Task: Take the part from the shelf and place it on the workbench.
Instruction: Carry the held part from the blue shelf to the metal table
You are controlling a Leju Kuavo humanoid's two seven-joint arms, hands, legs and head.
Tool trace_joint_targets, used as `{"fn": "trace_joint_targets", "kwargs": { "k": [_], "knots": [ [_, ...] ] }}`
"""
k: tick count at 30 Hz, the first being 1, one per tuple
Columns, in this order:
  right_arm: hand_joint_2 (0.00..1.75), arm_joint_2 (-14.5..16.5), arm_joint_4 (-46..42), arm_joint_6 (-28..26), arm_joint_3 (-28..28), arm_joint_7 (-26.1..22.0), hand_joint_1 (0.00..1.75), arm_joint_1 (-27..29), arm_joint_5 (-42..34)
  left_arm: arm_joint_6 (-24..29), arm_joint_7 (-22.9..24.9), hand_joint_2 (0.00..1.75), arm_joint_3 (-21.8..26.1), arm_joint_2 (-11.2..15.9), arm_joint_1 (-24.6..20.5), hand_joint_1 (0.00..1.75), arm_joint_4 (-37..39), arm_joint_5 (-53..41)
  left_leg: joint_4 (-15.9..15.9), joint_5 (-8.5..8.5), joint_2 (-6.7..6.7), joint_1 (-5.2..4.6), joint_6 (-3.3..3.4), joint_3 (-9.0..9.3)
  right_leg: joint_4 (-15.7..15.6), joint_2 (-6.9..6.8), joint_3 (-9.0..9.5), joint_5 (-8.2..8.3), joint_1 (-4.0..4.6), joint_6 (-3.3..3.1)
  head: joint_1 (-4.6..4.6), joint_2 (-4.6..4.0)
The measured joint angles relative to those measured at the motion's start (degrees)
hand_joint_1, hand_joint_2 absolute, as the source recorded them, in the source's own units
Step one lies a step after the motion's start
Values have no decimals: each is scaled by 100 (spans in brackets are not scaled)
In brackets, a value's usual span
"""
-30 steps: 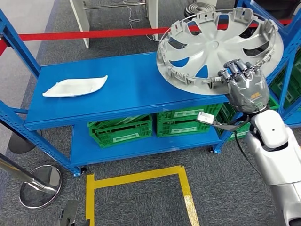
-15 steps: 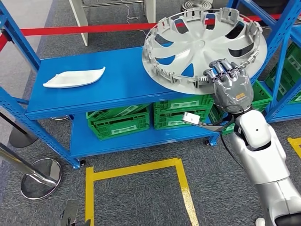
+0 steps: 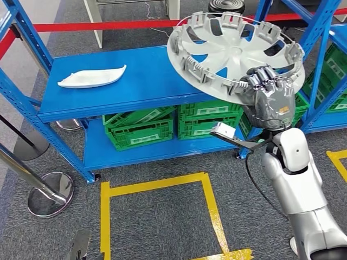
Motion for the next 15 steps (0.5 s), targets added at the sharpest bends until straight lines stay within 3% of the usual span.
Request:
{"fn": "trace_joint_targets", "kwargs": {
  "k": [2,3,5,7,8,9,10,12,14,15],
  "knots": [
    [175,38,-30,-5,-54,-33,175,-2,-41,-1,0,175,-1,6,12,0,0,-2,17,57,-2,-2,-60,-62,-35,-2,-76,41,-11,-71,-1,0],
    [175,56,-43,-1,-74,-44,175,-5,-55,-1,0,175,-1,10,20,0,0,-1,72,-24,-7,0,-96,-101,-38,-11,-121,90,-24,-125,-12,0],
    [175,98,-67,14,-109,-51,175,-10,-79,-1,0,175,-1,16,32,0,0,-1,486,-475,-15,30,-175,-225,-55,-29,-226,205,-49,-212,-47,0],
    [175,128,-81,32,-140,-45,175,-1,-97,-2,0,175,-1,16,35,0,0,-1,1230,-985,-15,71,-236,-366,-51,-32,-367,320,-50,-235,-72,0],
    [175,134,-83,42,-151,-42,175,6,-103,-3,0,175,-1,17,36,0,0,0,1520,-1083,-15,88,-253,-384,-46,-31,-446,379,-50,-234,-73,0],
    [175,137,-83,52,-160,-43,175,15,-108,-3,0,175,-1,17,37,0,0,2,1649,-1049,-15,98,-260,-333,-38,-30,-527,437,-49,-229,-74,0],
    [175,137,-85,63,-168,-43,175,25,-111,-3,0,175,-1,17,37,0,0,4,1572,-913,-15,105,-256,-195,-30,-26,-605,492,-48,-222,-75,0],
    [175,141,-95,78,-198,-43,175,52,-125,-2,-1,175,-1,19,28,0,-1,9,895,-668,-21,102,-200,330,-17,-18,-733,595,-45,-187,-74,0],
    [175,145,-114,82,-242,-40,175,77,-135,0,-3,175,-1,22,14,0,-1,10,93,-698,-28,76,-130,847,-19,-22,-802,694,-40,-121,-69,0],
    [175,146,-122,84,-257,-38,175,87,-136,1,-4,175,-1,22,11,0,-1,11,-130,-747,-31,58,-104,971,-33,-29,-817,745,-46,-83,-68,0]
  ]
}}
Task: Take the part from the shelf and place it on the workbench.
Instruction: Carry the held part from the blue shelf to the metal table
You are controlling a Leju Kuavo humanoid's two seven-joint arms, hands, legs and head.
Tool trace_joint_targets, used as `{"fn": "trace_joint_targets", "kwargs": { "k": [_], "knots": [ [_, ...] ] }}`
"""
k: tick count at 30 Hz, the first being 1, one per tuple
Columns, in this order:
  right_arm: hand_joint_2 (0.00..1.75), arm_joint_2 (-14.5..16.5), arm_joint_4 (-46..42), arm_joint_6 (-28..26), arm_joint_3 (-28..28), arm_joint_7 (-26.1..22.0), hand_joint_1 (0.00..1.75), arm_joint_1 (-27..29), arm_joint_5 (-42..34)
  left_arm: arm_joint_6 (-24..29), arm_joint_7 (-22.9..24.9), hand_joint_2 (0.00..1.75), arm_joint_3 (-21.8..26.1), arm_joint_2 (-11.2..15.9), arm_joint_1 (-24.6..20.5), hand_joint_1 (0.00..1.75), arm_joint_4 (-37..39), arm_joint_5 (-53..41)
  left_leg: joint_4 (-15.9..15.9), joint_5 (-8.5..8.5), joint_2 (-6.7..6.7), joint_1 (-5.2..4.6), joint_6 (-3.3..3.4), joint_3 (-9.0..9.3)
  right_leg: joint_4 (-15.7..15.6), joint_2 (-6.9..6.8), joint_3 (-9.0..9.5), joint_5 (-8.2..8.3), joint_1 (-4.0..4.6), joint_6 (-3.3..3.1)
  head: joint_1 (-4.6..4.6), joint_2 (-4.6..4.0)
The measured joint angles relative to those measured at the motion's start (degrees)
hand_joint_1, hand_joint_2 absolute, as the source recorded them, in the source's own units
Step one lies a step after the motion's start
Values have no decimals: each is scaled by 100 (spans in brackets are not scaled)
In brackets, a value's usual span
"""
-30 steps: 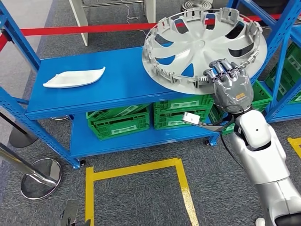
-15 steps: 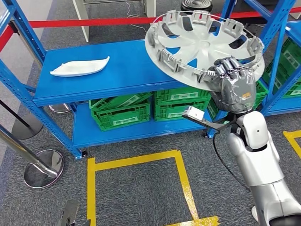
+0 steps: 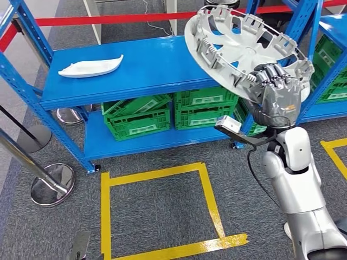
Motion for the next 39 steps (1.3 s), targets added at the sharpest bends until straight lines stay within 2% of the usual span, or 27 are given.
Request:
{"fn": "trace_joint_targets", "kwargs": {
  "k": [2,3,5,7,8,9,10,12,14,15,17,19,20,22,23,24,25,26,27,29,30,32,33,35,37,38,39],
  "knots": [
    [175,1,-10,4,-21,7,175,8,-6,2,-3,175,1,-3,8,0,1,7,-112,54,8,-9,42,-3,-41,-7,-28,89,-17,75,-2,0],
    [175,1,-13,9,-30,17,175,11,-23,3,-4,175,1,-4,10,0,1,11,-145,115,18,-2,79,-37,-21,-3,-74,50,-22,102,-2,0],
    [175,1,-22,35,-55,41,175,15,-76,7,-20,175,2,-9,9,0,1,17,-205,246,40,16,156,-140,320,15,-248,-300,-18,138,19,0],
    [175,2,-30,86,-79,70,175,29,-138,5,-74,175,2,-17,10,0,1,21,-204,347,46,-2,198,-267,1052,25,-468,-778,-9,160,44,0],
    [175,2,-32,112,-94,85,175,47,-166,2,-107,175,2,-20,15,0,1,27,-197,392,48,-10,206,-328,1393,26,-539,-887,-7,168,49,0],
    [175,2,-32,132,-110,97,175,73,-188,0,-136,175,3,-18,18,0,1,33,-186,433,50,-16,208,-387,1587,26,-538,-880,-5,172,49,0],
    [175,2,-32,148,-127,104,175,100,-204,-3,-155,175,3,-15,20,0,1,42,-169,467,50,-19,204,-443,1571,25,-433,-774,-5,170,51,0],
    [175,2,-40,164,-159,110,175,135,-215,-10,-170,175,4,-13,25,0,1,56,-112,507,47,-20,184,-530,920,19,75,-525,-4,148,53,0],
    [175,2,-70,180,-190,124,175,146,-207,-16,-172,175,4,-13,30,0,1,64,-32,531,31,-35,141,-613,190,23,594,-512,9,117,54,0],
    [175,2,-90,197,-208,130,175,152,-204,-18,-173,175,4,-11,36,0,1,68,0,549,22,-43,111,-649,4,27,711,-562,18,101,53,0],
    [175,2,-119,250,-242,142,175,173,-205,-23,-173,175,4,0,60,0,1,74,32,592,8,-58,43,-705,-74,24,714,-580,18,54,54,0],
    [175,2,-128,301,-279,154,175,188,-214,-30,-173,175,4,14,88,0,1,79,171,478,2,-54,-32,-785,-94,-20,675,-541,-8,-30,36,0],
    [175,2,-133,318,-299,158,175,195,-219,-35,-173,175,4,21,96,0,1,81,400,312,2,-40,-77,-881,-103,-51,653,-517,-21,-74,22,0],
    [175,2,-141,340,-328,162,175,206,-222,-49,-173,175,4,23,110,0,1,83,1173,-119,6,7,-162,-1172,-100,-115,602,-483,-14,-125,-7,0],
    [175,1,-143,349,-340,162,175,210,-222,-56,-173,175,4,25,119,0,1,84,1530,-264,7,28,-189,-1294,-96,-150,579,-470,-9,-133,-9,0],
    [175,1,-143,359,-349,162,175,214,-219,-62,-173,175,4,26,128,0,1,85,1724,-304,8,42,-204,-1339,-90,-189,562,-460,-6,-135,-10,0],
    [175,0,-144,370,-360,162,175,216,-215,-67,-173,175,4,27,136,0,1,86,1686,-227,12,50,-210,-1280,-81,-231,552,-455,-4,-133,-10,0],
    [175,0,-146,384,-373,162,175,216,-210,-70,-173,175,4,27,140,0,1,88,1408,-54,32,54,-202,-1113,-72,-278,549,-454,-3,-129,-11,0],
    [175,0,-152,398,-386,162,175,215,-204,-73,-173,175,4,28,140,0,1,89,995,144,100,49,-179,-891,-64,-327,550,-457,1,-123,-13,0],
    [175,-2,-167,425,-409,163,175,209,-183,-78,-175,175,4,32,129,0,1,90,271,358,298,-10,-103,-522,-57,-428,543,-454,26,-87,-9,0],
    [175,-5,-172,436,-417,163,175,204,-169,-80,-178,175,4,34,124,0,1,90,99,370,364,-43,-63,-455,-58,-481,535,-447,37,-63,-8,0],
    [175,-10,-176,457,-421,161,175,186,-134,-83,-183,175,4,39,121,0,1,92,12,366,313,-72,15,-468,-70,-603,531,-429,45,-6,-4,0],
    [175,-12,-181,469,-425,160,175,173,-120,-84,-184,175,5,38,126,0,1,93,-27,390,252,-60,58,-473,-58,-587,514,-459,38,20,-3,0],
    [175,-20,-190,495,-431,154,175,145,-100,-85,-185,175,7,36,119,0,1,93,-99,456,129,-25,153,-478,201,-340,375,-656,17,57,14,0],
    [175,-36,-192,513,-433,148,175,125,-78,-89,-186,175,9,21,107,0,1,89,-116,491,2,-10,198,-497,921,-39,27,-1008,5,73,43,0],
    [175,-42,-191,524,-429,145,175,120,-62,-91,-185,175,10,14,108,0,1,86,-108,494,-68,-12,203,-506,1303,15,-155,-1137,8,82,55,0],
    [175,-44,-191,536,-426,143,175,116,-45,-92,-184,175,11,7,112,0,1,85,-94,495,-142,-13,205,-511,1546,35,-275,-1177,10,91,58,0]
  ]
}}
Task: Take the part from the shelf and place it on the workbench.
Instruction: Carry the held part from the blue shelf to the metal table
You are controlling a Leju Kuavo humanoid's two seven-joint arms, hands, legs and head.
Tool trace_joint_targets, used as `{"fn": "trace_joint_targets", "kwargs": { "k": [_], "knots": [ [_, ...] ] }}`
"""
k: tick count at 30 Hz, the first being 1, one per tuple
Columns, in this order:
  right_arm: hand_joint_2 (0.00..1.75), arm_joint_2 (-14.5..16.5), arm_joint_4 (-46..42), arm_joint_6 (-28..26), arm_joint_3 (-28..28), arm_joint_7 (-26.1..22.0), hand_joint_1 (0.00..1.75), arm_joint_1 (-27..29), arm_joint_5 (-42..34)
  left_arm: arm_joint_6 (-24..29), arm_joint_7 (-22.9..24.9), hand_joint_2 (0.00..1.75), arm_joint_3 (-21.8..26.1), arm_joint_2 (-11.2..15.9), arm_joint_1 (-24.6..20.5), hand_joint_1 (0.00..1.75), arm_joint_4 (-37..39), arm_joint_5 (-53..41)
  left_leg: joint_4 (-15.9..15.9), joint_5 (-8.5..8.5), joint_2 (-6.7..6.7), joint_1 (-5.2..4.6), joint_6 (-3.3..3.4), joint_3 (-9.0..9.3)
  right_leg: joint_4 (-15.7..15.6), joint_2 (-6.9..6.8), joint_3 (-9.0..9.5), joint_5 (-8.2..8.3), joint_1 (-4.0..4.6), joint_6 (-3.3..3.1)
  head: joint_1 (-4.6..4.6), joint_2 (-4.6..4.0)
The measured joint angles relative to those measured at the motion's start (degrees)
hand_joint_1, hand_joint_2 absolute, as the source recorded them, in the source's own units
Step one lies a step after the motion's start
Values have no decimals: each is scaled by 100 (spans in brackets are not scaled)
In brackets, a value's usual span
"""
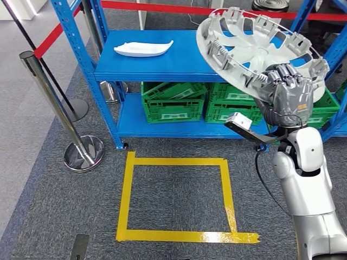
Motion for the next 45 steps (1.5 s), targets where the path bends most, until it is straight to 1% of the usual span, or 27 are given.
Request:
{"fn": "trace_joint_targets", "kwargs": {
  "k": [1,2,4,5,7,9,11,13,15,16,18,20,22,24,25,26,28,30,31,32,35,37,39,40,42,44,45],
  "knots": [
    [175,0,0,14,3,-2,175,-8,16,1,2,175,1,-2,3,0,0,-1,18,-2,-78,1,-2,-3,20,6,-19,79,-2,6,-1,0],
    [175,0,0,27,5,-2,175,-21,27,1,3,175,2,-3,3,0,0,-2,42,-7,-159,5,-9,-4,-190,21,71,262,-10,9,0,0],
    [175,-1,2,54,9,1,175,-61,44,1,3,175,3,-10,-3,0,0,0,116,-36,-321,12,-51,-32,-925,200,411,643,-47,20,1,0],
    [175,-5,1,64,13,1,175,-90,50,1,1,175,3,-13,-9,0,0,2,175,-47,-392,15,-80,-81,-1224,321,553,717,-67,17,-3,1],
    [175,-13,-4,80,22,0,175,-137,73,2,-5,175,5,-15,-11,0,0,5,254,-34,-520,29,-146,-205,-1408,453,645,678,-76,-3,-9,1],
    [175,-17,-13,98,28,-1,175,-169,95,5,-8,175,6,-9,14,0,0,7,282,-18,-589,43,-205,-281,-1411,333,635,676,-74,-51,-12,0],
    [175,-17,-15,144,35,9,175,-197,110,11,-14,175,7,-6,25,0,0,10,512,-165,-345,23,-271,-402,-1425,182,648,685,-89,-108,-54,0],
    [175,-19,-15,191,38,23,175,-212,127,-3,-90,175,7,-14,11,0,0,45,1161,-485,5,33,-339,-699,-1431,20,657,679,-80,-148,-98,0],
    [175,-28,-15,206,42,25,175,-213,137,-32,-254,175,8,-17,16,0,0,114,1789,-691,116,67,-368,-988,-1428,-138,664,666,-62,-164,-103,0],
    [175,-33,-18,207,46,25,175,-209,139,-40,-345,175,10,-19,24,0,0,146,1860,-658,130,75,-365,-1021,-1428,-212,672,656,-55,-168,-104,0],
    [175,-45,-29,206,60,31,175,-202,139,-45,-491,175,16,-19,33,0,0,205,1386,-323,177,69,-320,-797,-1429,-351,708,631,-35,-169,-104,0],
    [175,-57,-45,205,69,40,175,-201,137,-45,-572,175,21,-17,30,0,0,235,663,-27,431,-9,-226,-453,-1441,-479,744,604,-8,-157,-103,0],
    [175,-81,-66,201,77,48,175,-197,139,-45,-706,175,40,-21,28,0,0,335,330,13,604,-92,-147,-317,-1455,-607,751,594,22,-123,-99,0],
    [175,-110,-106,197,83,59,175,-191,144,-32,-902,175,131,-39,29,0,0,585,251,11,491,-95,-102,-309,-1476,-730,763,578,35,-72,-95,0],
    [175,-121,-129,196,86,66,175,-188,143,-13,-973,175,200,-53,29,0,-1,715,206,27,418,-80,-77,-292,-1451,-676,758,528,25,-52,-94,0],
    [175,-136,-148,195,91,70,175,-185,138,8,-1010,175,267,-70,21,0,-1,812,162,51,350,-65,-44,-271,-1340,-541,712,436,14,-40,-91,0],
    [175,-180,-166,194,105,72,175,-172,134,37,-1032,175,362,-107,-3,0,-2,890,111,89,208,-48,10,-249,-748,-153,433,130,3,-42,-65,0],
    [175,-220,-169,194,115,67,175,-145,139,-16,-1059,175,419,-144,-22,0,-2,898,116,98,50,-50,28,-251,-20,10,53,-104,15,-37,-41,0],
    [175,-229,-170,194,120,67,175,-132,140,-115,-1107,175,437,-156,-21,0,-2,893,125,98,-33,-48,29,-250,134,26,-55,-87,16,-27,-41,0],
    [175,-235,-170,194,124,68,175,-123,140,-229,-1165,175,449,-160,-21,0,-2,882,140,97,-119,-44,27,-249,64,30,-56,44,10,-17,-40,0],
    [175,-243,-173,193,151,66,175,-124,140,-329,-1266,175,456,-162,-39,0,-3,846,244,62,-368,-28,-27,-277,-967,223,390,615,-54,15,-39,0],
    [175,-250,-186,188,171,63,175,-139,145,-253,-1264,175,458,-157,-51,0,-4,854,312,61,-498,-23,-87,-354,-1316,370,577,668,-73,-3,-44,0],
    [175,-256,-201,193,183,62,175,-170,158,-246,-1262,175,459,-146,-41,0,-4,875,318,96,-615,-12,-145,-415,-1344,302,595,654,-71,-61,-49,0],
    [175,-256,-205,198,191,62,175,-192,164,-247,-1257,175,458,-140,-32,0,-4,876,332,86,-600,-18,-179,-435,-1357,238,601,664,-77,-90,-52,0],
    [175,-256,-229,201,207,61,175,-224,170,-208,-1229,175,447,-133,-35,0,-4,833,620,-98,-336,-32,-254,-571,-1385,95,625,675,-99,-148,-101,0],
    [175,-266,-267,195,216,60,175,-235,175,-145,-1199,175,430,-137,-40,0,-4,778,1344,-451,16,1,-331,-901,-1388,-55,640,666,-81,-181,-151,0],
    [175,-270,-284,192,218,59,175,-239,178,-122,-1188,175,425,-137,-34,0,-4,755,1707,-585,94,27,-355,-1069,-1388,-130,644,659,-75,-186,-155,0]
  ]
}}
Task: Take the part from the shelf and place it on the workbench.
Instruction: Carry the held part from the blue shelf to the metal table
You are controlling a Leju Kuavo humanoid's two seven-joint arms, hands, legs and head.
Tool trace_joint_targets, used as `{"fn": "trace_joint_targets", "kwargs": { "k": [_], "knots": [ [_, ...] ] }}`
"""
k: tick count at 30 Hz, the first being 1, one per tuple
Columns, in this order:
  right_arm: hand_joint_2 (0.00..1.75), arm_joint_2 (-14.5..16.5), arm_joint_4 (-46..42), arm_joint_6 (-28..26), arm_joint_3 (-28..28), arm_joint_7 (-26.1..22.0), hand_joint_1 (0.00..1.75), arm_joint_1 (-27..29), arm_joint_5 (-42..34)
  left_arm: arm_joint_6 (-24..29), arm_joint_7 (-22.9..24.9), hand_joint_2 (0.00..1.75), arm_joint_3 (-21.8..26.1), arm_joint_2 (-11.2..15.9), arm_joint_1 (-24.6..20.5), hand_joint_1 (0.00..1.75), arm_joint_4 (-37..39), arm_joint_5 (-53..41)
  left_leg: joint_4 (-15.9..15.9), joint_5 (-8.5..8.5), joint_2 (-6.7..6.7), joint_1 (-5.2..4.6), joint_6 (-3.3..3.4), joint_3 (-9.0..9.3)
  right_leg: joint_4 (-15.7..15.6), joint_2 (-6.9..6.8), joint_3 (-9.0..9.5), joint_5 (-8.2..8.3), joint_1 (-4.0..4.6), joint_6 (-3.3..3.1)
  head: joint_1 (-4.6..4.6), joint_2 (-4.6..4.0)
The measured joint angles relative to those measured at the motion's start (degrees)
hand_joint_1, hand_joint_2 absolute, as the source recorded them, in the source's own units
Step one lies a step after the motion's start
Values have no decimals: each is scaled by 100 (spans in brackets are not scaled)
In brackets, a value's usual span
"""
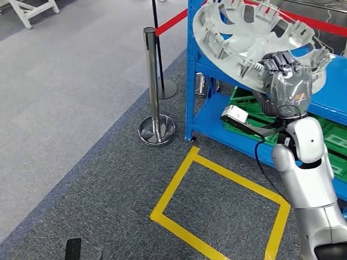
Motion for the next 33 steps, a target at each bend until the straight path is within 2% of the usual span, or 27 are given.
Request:
{"fn": "trace_joint_targets", "kwargs": {
  "k": [1,2,3,4,5,7,8,9,10,11,12,14,15,16,17,18,19,20,21,23,25,26,27,29,31,32,33],
  "knots": [
    [175,-4,-13,-1,3,-1,175,-3,3,22,16,175,-3,0,11,0,0,-20,210,-41,29,21,-11,-94,0,-72,7,-9,4,-3,-1,0],
    [175,-7,-27,-3,8,-1,175,-5,5,47,39,175,-8,1,22,0,0,-43,203,26,42,34,-11,-86,1,-140,18,-19,6,-2,-3,0],
    [175,-13,-45,-5,14,4,175,-1,8,78,65,175,-20,4,31,0,0,-80,-35,189,66,36,3,34,0,-209,36,-33,8,1,-3,0],
    [175,-25,-68,-8,20,16,175,7,9,110,87,175,-40,10,36,0,0,-128,-428,398,136,25,33,233,-2,-278,60,-50,11,9,-2,0],
    [175,-45,-98,-15,24,33,175,25,15,141,112,175,-69,21,35,0,0,-185,-821,543,254,-10,68,437,-5,-347,82,-69,23,24,-4,0],
    [175,-109,-167,-54,26,74,175,90,38,194,154,175,-135,39,35,0,0,-287,-1326,653,426,-82,137,675,-18,-481,112,-99,53,66,0,0],
    [175,-140,-207,-80,26,90,175,132,56,212,172,175,-164,46,46,0,0,-320,-1379,622,430,-109,160,691,-36,-549,126,-109,68,93,-1,0],
    [175,-168,-245,-104,25,102,175,176,71,226,177,175,-189,52,65,0,0,-342,-1415,625,366,-113,188,688,-61,-617,153,-115,72,123,1,0],
    [175,-190,-287,-120,22,110,175,218,83,232,178,175,-211,59,89,0,1,-361,-1450,637,300,-98,217,706,-73,-617,170,-143,65,154,6,0],
    [175,-211,-327,-133,19,117,175,262,92,243,173,175,-234,66,104,0,1,-370,-1492,653,232,-82,253,733,-28,-513,157,-202,54,172,4,0],
    [175,-241,-359,-148,14,120,175,307,97,252,168,175,-254,70,102,0,1,-378,-1532,671,167,-63,289,759,126,-346,85,-304,48,178,18,0],
    [175,-296,-397,-178,5,119,175,396,123,267,164,175,-286,67,79,0,0,-387,-1561,683,25,-46,337,781,782,23,-265,-605,53,163,58,0],
    [175,-316,-404,-188,2,118,175,440,145,265,164,175,-300,64,71,0,0,-393,-1557,679,-54,-48,347,781,1167,101,-491,-727,67,161,81,0],
    [175,-327,-406,-193,-3,118,175,483,169,262,164,175,-312,63,73,0,1,-399,-1551,675,-136,-50,353,783,1438,135,-672,-765,77,163,92,0],
    [175,-336,-409,-196,-7,117,175,520,188,260,166,175,-322,63,77,0,1,-405,-1541,669,-221,-51,355,786,1513,148,-768,-688,83,165,93,0],
    [175,-345,-413,-197,-10,117,175,548,197,260,169,175,-331,64,80,0,1,-413,-1524,661,-307,-47,353,788,1364,162,-752,-505,81,165,93,0],
    [175,-353,-420,-199,-14,117,175,569,203,260,174,175,-337,64,82,0,1,-423,-1500,646,-393,-42,343,790,1029,208,-635,-258,69,167,94,0],
    [175,-363,-429,-201,-17,117,175,588,207,261,179,175,-344,64,83,0,1,-436,-1468,626,-475,-39,324,778,667,349,-485,-72,42,173,93,0],
    [175,-373,-443,-207,-21,117,175,609,211,261,183,175,-355,66,82,0,1,-450,-1418,609,-554,-37,302,746,352,498,-344,42,13,174,88,1],
    [175,-396,-469,-223,-39,119,175,654,228,263,189,175,-379,73,91,0,2,-474,-1363,603,-702,-26,246,672,94,686,-205,53,-14,165,87,1],
    [175,-410,-490,-236,-60,120,175,683,238,268,208,175,-396,84,119,0,2,-497,-1354,612,-800,-10,197,636,69,568,-166,46,-7,122,89,0],
    [175,-414,-506,-238,-72,124,175,701,240,270,221,175,-406,87,133,0,2,-510,-1305,577,-699,-22,166,616,61,492,-139,39,-8,90,73,0],
    [175,-424,-527,-239,-86,128,175,729,242,271,232,175,-417,90,136,0,2,-523,-1162,492,-521,-32,128,552,51,405,-109,31,-9,56,53,0],
    [175,-462,-576,-244,-131,139,175,793,245,271,246,175,-441,89,124,0,2,-539,-531,182,-101,-30,60,265,41,217,-48,-4,12,-5,18,0],
    [175,-505,-613,-252,-177,146,175,840,240,272,261,175,-462,89,123,0,2,-544,167,-62,24,19,32,-77,42,32,1,-46,34,-32,15,0],
    [175,-519,-630,-255,-199,149,175,857,235,272,268,175,-469,89,129,0,2,-545,288,-46,35,35,30,-141,42,-53,27,-68,40,-33,14,0],
    [175,-530,-645,-256,-220,154,175,869,229,270,272,175,-475,90,135,0,2,-549,171,82,46,43,36,-89,42,-131,58,-91,43,-29,14,0]
  ]
}}
